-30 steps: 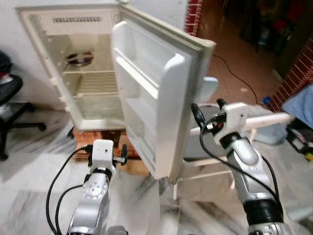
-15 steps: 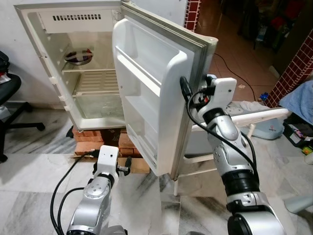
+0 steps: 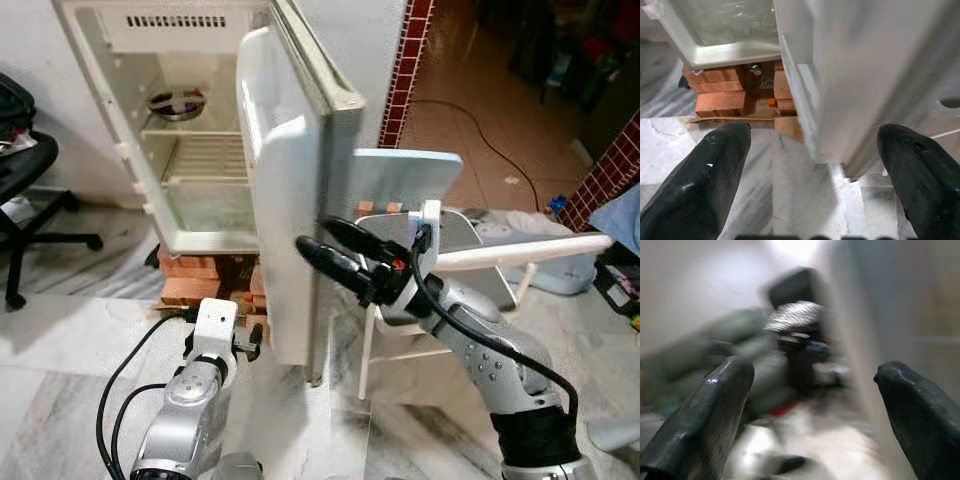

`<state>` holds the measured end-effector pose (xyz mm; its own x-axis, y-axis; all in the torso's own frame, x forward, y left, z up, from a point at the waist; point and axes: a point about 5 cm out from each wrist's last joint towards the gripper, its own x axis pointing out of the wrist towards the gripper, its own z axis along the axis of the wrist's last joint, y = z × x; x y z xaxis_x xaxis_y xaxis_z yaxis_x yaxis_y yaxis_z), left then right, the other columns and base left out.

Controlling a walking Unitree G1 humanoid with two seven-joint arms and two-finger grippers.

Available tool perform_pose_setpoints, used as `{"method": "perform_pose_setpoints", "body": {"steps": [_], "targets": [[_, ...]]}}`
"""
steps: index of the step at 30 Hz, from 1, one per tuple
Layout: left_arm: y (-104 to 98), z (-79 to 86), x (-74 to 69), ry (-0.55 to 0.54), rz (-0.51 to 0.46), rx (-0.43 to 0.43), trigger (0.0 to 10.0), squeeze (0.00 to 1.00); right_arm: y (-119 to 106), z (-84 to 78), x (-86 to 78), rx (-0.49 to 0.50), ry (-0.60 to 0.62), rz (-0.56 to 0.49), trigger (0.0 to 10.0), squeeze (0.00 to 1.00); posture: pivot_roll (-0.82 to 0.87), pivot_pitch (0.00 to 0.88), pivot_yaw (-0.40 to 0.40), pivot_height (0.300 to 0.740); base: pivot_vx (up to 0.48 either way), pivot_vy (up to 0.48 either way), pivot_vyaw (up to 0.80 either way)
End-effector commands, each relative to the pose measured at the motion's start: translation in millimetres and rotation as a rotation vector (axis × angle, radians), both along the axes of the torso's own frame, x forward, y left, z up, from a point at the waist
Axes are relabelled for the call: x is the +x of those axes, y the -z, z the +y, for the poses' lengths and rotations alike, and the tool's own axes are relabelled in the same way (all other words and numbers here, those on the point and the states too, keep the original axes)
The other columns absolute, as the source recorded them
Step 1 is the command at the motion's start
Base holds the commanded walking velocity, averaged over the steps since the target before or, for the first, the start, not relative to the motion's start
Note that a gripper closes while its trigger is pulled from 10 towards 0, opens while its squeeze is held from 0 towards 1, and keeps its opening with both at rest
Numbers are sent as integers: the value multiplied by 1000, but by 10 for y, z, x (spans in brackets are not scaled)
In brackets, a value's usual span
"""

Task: Restocking fridge

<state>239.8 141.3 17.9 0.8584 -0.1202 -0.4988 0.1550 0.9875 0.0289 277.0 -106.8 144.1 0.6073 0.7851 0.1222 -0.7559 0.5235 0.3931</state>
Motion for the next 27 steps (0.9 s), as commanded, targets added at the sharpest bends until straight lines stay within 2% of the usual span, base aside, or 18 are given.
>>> {"method": "perform_pose_setpoints", "body": {"steps": [1, 6, 7, 10, 11, 13, 18, 20, 24, 27], "targets": [[-21, -26, -1, 16, -8, -5, 10000, 0, 88, -161, 23, -51, 112, 23, 10000, 0, 85, 0, -17, 740, 0, 0, 0], [-38, 5, -20, -9, -19, -6, 10000, 0, 294, -356, -57, -168, 301, 29, 10000, 0, 84, 0, -17, 740, 0, 0, 0], [-42, 15, -26, -16, -24, -1, 10000, 0, 361, -408, -69, -234, 394, 1, 10000, 0, 84, 0, -15, 740, 0, 0, 0], [-58, 35, -29, -30, -41, 8, 10000, 0, 431, -524, -54, -270, 593, 6, 10000, 0, 86, 0, -15, 740, 0, 0, 0], [-67, 43, -29, -34, -47, 11, 10000, 0, 438, -545, -51, -291, 623, -3, 10000, 0, 86, 0, -14, 740, 0, 0, 0], [-64, 113, -49, -35, -44, 67, 10000, 0, 454, -591, -42, -350, 678, -26, 10000, 0, 86, 0, -11, 740, 0, 381, 0], [-60, 209, -83, -49, -47, 65, 10000, 0, 448, -644, -24, -364, 700, -44, 10000, 0, 85, 0, -3, 740, 0, 480, 0], [-74, 239, -69, -40, -61, 93, 10000, 0, 445, -671, 19, -368, 734, -60, 10000, 0, 87, 0, -3, 740, 0, 480, 0], [-87, 229, -60, -15, -68, 133, 10000, 0, 436, -697, 54, -395, 769, -86, 10000, 0, 86, 0, -4, 740, 0, 480, 0], [-101, 186, -54, -5, -79, 127, 10000, 0, 443, -697, 53, -399, 765, -92, 10000, 0, 84, 0, -4, 740, 0, 480, -662]]}}
